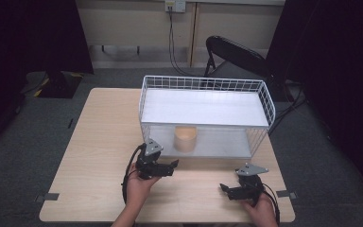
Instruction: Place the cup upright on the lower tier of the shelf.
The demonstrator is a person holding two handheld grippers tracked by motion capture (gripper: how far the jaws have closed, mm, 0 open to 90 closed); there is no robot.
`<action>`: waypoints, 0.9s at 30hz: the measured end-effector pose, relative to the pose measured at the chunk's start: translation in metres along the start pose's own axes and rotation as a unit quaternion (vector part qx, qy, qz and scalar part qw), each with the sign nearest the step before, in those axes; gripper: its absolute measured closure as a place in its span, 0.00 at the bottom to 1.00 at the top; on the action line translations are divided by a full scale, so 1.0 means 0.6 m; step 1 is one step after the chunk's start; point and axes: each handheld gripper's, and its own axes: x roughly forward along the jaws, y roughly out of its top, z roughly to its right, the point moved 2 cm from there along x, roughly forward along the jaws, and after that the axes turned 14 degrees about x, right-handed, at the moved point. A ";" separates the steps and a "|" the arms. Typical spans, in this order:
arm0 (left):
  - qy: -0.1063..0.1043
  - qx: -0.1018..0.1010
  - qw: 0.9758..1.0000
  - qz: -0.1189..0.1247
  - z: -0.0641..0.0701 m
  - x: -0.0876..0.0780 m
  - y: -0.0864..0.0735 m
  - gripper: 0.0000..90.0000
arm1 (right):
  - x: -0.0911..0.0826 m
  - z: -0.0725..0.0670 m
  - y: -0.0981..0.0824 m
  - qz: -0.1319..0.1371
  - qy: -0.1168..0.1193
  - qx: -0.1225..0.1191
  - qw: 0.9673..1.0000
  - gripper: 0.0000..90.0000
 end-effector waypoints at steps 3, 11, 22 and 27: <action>-0.002 0.005 1.000 -0.004 -0.001 -0.004 -0.007 0.19 | 0.000 0.000 0.000 0.000 0.000 0.000 1.000 0.13; -0.009 0.009 1.000 -0.012 -0.005 -0.016 -0.025 0.19 | 0.000 0.000 0.000 0.000 0.000 0.000 1.000 0.13; -0.009 0.000 1.000 -0.010 -0.023 -0.035 -0.049 0.19 | 0.000 0.000 0.000 0.000 0.000 0.001 1.000 0.13; -0.007 0.001 1.000 -0.013 -0.029 -0.044 -0.056 0.19 | 0.000 0.000 0.000 0.000 0.000 0.001 1.000 0.13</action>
